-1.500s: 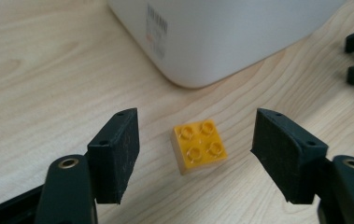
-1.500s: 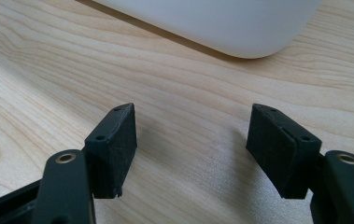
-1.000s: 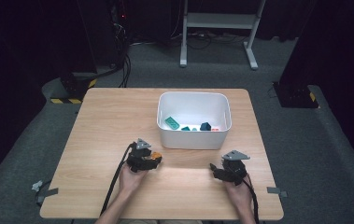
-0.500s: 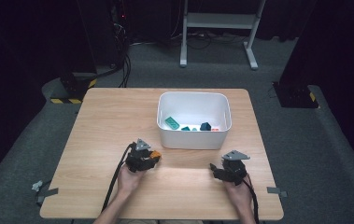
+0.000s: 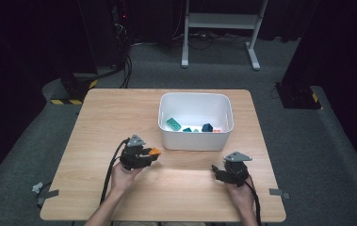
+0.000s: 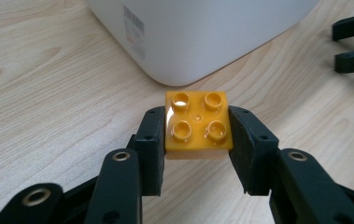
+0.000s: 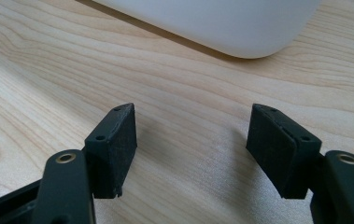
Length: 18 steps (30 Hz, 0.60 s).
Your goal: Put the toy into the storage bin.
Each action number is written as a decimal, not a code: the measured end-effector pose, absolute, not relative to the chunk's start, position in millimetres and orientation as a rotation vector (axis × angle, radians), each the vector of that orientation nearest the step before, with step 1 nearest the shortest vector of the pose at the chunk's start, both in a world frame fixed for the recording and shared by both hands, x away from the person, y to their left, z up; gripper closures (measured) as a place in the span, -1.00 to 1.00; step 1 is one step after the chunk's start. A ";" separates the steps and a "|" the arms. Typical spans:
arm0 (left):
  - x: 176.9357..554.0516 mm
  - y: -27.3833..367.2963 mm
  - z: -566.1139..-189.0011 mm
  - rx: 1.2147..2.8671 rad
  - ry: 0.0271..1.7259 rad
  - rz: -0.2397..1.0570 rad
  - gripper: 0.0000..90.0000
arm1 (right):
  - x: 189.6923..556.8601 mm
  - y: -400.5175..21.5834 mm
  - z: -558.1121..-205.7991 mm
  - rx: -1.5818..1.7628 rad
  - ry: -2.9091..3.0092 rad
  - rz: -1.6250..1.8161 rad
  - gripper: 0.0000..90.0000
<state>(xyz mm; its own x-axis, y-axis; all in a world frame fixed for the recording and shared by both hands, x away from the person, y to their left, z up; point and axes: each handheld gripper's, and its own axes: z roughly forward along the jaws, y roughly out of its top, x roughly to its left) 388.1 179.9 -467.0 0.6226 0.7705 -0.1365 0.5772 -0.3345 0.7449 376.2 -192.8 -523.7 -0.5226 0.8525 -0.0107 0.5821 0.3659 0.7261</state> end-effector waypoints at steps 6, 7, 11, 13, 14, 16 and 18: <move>389.3 185.6 -443.7 2.032 1.025 0.322 0.30 | 376.2 -192.8 -523.7 1.251 2.246 0.959 -0.27; 389.9 186.1 -440.3 2.025 1.025 0.317 0.30 | 376.2 -192.8 -523.7 1.252 2.246 0.959 -0.27; 394.3 189.2 -427.8 2.015 1.014 0.313 0.30 | 376.2 -192.8 -523.7 1.251 2.246 0.958 -0.27; 396.8 189.8 -422.0 2.013 1.007 0.309 0.30 | 376.2 -192.9 -523.7 1.251 2.246 0.959 -0.27; 398.2 190.1 -419.1 2.015 1.001 0.310 0.30 | 376.2 -192.8 -523.7 1.251 2.246 0.959 -0.27; 400.8 190.2 -413.4 2.011 0.994 0.307 0.30 | 376.2 -192.8 -523.7 1.252 2.246 0.959 -0.27; 403.5 190.1 -407.6 2.004 0.986 0.302 0.30 | 376.2 -192.8 -523.7 1.251 2.246 0.959 -0.27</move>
